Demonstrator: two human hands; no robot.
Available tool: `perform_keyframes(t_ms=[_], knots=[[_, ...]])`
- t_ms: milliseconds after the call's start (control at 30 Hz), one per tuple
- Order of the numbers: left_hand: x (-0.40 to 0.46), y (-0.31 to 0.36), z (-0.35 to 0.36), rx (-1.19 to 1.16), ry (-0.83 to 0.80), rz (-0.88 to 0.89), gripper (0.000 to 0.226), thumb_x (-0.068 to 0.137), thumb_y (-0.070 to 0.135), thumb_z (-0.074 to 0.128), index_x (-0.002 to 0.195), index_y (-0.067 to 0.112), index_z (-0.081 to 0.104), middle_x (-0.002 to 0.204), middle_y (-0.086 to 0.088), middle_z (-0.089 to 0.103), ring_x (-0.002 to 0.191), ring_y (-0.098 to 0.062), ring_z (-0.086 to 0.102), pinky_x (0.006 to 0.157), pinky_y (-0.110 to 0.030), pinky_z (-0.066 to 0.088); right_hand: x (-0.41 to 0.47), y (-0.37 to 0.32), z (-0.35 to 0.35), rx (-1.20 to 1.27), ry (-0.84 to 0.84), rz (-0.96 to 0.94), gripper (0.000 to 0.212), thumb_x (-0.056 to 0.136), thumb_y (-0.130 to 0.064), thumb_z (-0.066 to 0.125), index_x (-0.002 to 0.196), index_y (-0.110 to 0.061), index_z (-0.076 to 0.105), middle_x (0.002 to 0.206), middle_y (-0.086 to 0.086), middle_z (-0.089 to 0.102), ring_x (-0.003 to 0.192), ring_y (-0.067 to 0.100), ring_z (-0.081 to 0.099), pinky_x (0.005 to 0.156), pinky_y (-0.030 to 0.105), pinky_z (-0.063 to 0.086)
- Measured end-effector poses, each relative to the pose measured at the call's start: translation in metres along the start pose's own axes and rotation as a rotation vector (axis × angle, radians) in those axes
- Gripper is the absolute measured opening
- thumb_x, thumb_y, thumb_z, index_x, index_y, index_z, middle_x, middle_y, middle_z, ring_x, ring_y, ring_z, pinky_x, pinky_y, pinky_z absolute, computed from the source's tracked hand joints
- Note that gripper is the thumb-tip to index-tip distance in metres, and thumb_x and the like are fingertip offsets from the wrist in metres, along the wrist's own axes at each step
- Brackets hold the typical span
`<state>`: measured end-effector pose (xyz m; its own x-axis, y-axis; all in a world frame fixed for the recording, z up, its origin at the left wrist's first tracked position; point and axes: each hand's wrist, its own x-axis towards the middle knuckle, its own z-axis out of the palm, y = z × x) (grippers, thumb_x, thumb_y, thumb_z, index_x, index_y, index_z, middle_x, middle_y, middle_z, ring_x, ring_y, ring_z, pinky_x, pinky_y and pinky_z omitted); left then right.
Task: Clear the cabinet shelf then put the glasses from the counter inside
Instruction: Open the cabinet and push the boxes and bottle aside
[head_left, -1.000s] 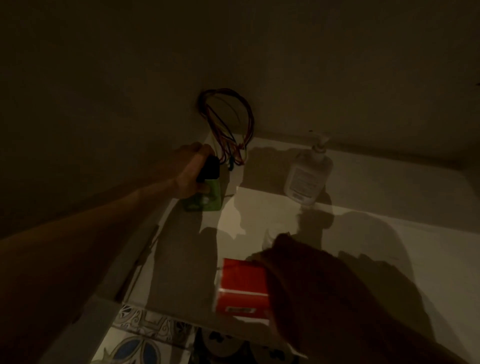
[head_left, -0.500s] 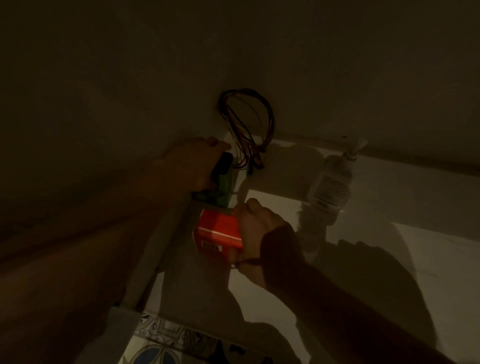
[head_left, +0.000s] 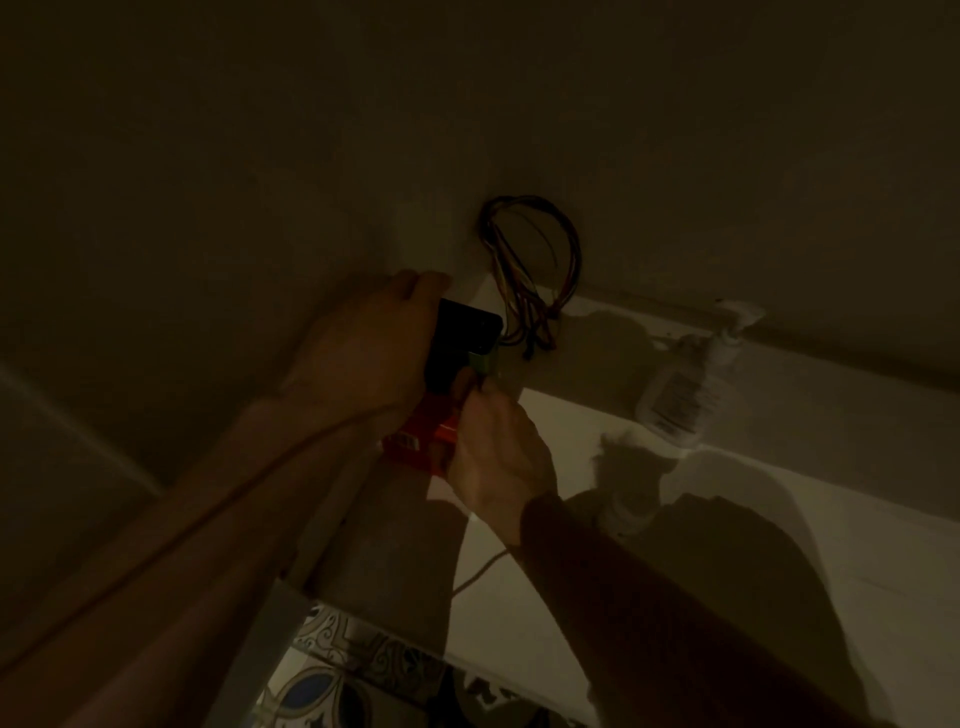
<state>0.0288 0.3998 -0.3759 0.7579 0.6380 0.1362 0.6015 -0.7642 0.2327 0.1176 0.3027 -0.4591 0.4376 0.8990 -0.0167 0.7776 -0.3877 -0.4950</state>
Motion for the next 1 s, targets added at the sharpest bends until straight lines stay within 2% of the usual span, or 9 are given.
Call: perform_keyframes(t_ms=[133, 200, 267, 367, 500, 567, 667, 900, 1000], knots=[[-0.021, 0.011, 0.002, -0.179, 0.025, -0.054, 0.058, 0.093, 0.017, 0.061, 0.145, 0.008, 0.038, 0.14, -0.02, 0.047, 0.118, -0.035, 0.052, 0.1, -0.049, 0.043, -0.009, 0.015, -0.022, -0.002, 0.024, -0.053, 0.047, 0.082, -0.036, 0.079, 0.119, -0.022, 0.054, 0.113, 0.001, 0.058, 0.097, 0.021, 0.062, 0.081, 0.041, 0.056], [-0.038, 0.028, 0.007, -0.303, 0.088, 0.015, 0.04, 0.096, 0.021, 0.054, 0.134, 0.01, 0.048, 0.125, -0.019, 0.057, 0.1, -0.028, 0.059, 0.09, -0.051, 0.052, -0.026, 0.036, -0.049, -0.027, 0.232, -0.202, 0.024, 0.089, -0.032, 0.07, 0.106, -0.019, 0.061, 0.094, -0.003, 0.061, 0.076, 0.014, 0.06, 0.062, 0.025, 0.052], [-0.056, 0.051, 0.022, -0.264, 0.089, 0.122, 0.03, 0.09, 0.031, 0.056, 0.118, 0.023, 0.051, 0.102, 0.0, 0.06, 0.083, -0.016, 0.061, 0.066, -0.037, 0.055, -0.042, 0.064, -0.085, -0.129, 0.51, -0.274, 0.011, 0.09, -0.028, 0.058, 0.087, -0.018, 0.061, 0.075, -0.009, 0.053, 0.06, 0.011, 0.048, 0.052, 0.014, 0.033], [-0.075, 0.089, 0.053, -0.258, 0.005, 0.15, 0.051, 0.08, 0.06, 0.058, 0.122, 0.038, 0.039, 0.108, 0.015, 0.054, 0.09, -0.007, 0.057, 0.066, -0.023, 0.046, -0.048, 0.118, -0.143, -0.146, 0.64, -0.119, 0.012, 0.088, -0.028, 0.064, 0.082, -0.024, 0.055, 0.073, -0.008, 0.054, 0.064, 0.016, 0.052, 0.055, 0.024, 0.037], [-0.074, 0.137, 0.118, -0.322, -0.175, 0.097, 0.105, 0.074, 0.063, 0.07, 0.152, 0.035, 0.006, 0.149, 0.006, 0.033, 0.131, -0.019, 0.038, 0.105, -0.033, 0.037, -0.032, 0.185, -0.172, -0.014, 0.454, 0.405, 0.048, 0.076, -0.034, 0.087, 0.109, -0.023, 0.053, 0.11, 0.006, 0.064, 0.095, 0.026, 0.063, 0.076, 0.039, 0.053], [-0.07, 0.147, 0.138, -0.396, -0.221, 0.042, 0.113, 0.073, 0.058, 0.075, 0.154, 0.034, 0.0, 0.151, 0.005, 0.031, 0.134, -0.02, 0.035, 0.108, -0.033, 0.033, -0.025, 0.205, -0.166, 0.065, 0.32, 0.506, 0.08, 0.07, -0.036, 0.092, 0.134, -0.017, 0.048, 0.134, 0.012, 0.057, 0.118, 0.03, 0.059, 0.094, 0.043, 0.053], [-0.065, 0.153, 0.156, -0.468, -0.14, -0.027, 0.095, 0.077, 0.045, 0.076, 0.151, 0.032, 0.016, 0.139, 0.005, 0.044, 0.122, -0.019, 0.048, 0.099, -0.031, 0.043, -0.012, 0.22, -0.147, 0.135, 0.187, 0.504, 0.105, 0.069, -0.036, 0.092, 0.153, -0.016, 0.033, 0.151, 0.012, 0.048, 0.134, 0.032, 0.05, 0.103, 0.038, 0.045], [-0.084, 0.145, 0.148, -0.441, -0.127, 0.018, 0.066, 0.087, 0.04, 0.064, 0.145, 0.034, 0.032, 0.134, 0.009, 0.046, 0.121, -0.018, 0.049, 0.098, -0.028, 0.041, 0.012, 0.225, -0.134, 0.154, 0.225, 0.403, 0.09, 0.074, -0.028, 0.09, 0.148, -0.006, 0.043, 0.143, 0.018, 0.056, 0.128, 0.04, 0.054, 0.108, 0.053, 0.043], [-0.105, 0.125, 0.124, -0.421, -0.129, 0.076, 0.059, 0.084, 0.047, 0.064, 0.136, 0.037, 0.037, 0.121, 0.014, 0.051, 0.106, -0.009, 0.052, 0.084, -0.018, 0.037, 0.007, 0.222, -0.131, 0.121, 0.279, 0.417, 0.077, 0.07, -0.033, 0.092, 0.131, -0.004, 0.056, 0.127, 0.02, 0.066, 0.113, 0.039, 0.063, 0.098, 0.053, 0.051]])
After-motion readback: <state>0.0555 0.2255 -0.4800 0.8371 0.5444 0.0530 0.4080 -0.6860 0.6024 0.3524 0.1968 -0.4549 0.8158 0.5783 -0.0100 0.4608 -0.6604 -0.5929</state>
